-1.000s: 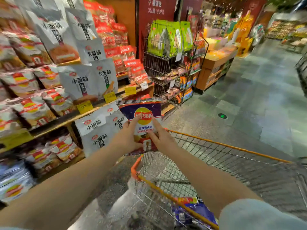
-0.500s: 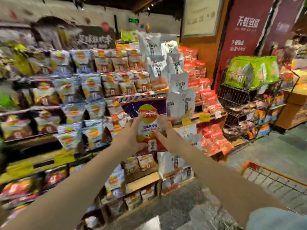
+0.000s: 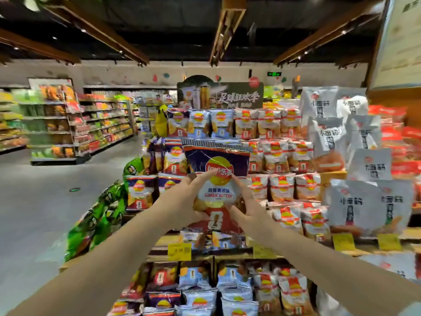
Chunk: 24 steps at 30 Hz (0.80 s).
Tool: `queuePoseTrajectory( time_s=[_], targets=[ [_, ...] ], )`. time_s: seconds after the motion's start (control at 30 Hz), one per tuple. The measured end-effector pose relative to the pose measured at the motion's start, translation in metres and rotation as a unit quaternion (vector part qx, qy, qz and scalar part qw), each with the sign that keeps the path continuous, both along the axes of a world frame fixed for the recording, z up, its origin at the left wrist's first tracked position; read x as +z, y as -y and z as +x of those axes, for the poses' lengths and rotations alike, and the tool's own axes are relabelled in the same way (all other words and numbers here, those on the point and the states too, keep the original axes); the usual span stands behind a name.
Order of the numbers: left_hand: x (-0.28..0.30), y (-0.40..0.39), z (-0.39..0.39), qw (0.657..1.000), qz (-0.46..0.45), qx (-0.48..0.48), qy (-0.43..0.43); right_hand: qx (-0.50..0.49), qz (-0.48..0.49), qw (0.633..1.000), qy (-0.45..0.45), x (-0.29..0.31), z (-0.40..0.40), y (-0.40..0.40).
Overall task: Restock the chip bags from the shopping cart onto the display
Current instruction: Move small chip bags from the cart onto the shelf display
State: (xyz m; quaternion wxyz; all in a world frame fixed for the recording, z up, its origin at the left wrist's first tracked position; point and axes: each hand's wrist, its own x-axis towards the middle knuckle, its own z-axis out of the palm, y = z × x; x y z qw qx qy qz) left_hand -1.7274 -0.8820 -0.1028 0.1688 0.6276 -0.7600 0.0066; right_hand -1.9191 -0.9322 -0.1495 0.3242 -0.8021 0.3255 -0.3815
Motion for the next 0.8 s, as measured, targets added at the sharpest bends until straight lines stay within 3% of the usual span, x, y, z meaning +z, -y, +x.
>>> queuePoseTrajectory(
  time_s=[0.37, 0.57, 0.8],
  targets=[
    [-0.009, 0.111, 0.155, 0.996, -0.027, 0.079, -0.009, 0.048, -0.023, 0.998, -0.033, -0.006, 0.164, 0.143],
    [-0.048, 0.143, 0.222, 0.994, 0.013, 0.113, -0.002, 0.082, 0.027, 0.996, -0.026, -0.045, 0.235, 0.170],
    [-0.093, 0.190, 0.298, 0.994, 0.052, 0.088, -0.044, 0.032, 0.076, 0.995, -0.048, -0.077, 0.303, 0.192]
  ],
)
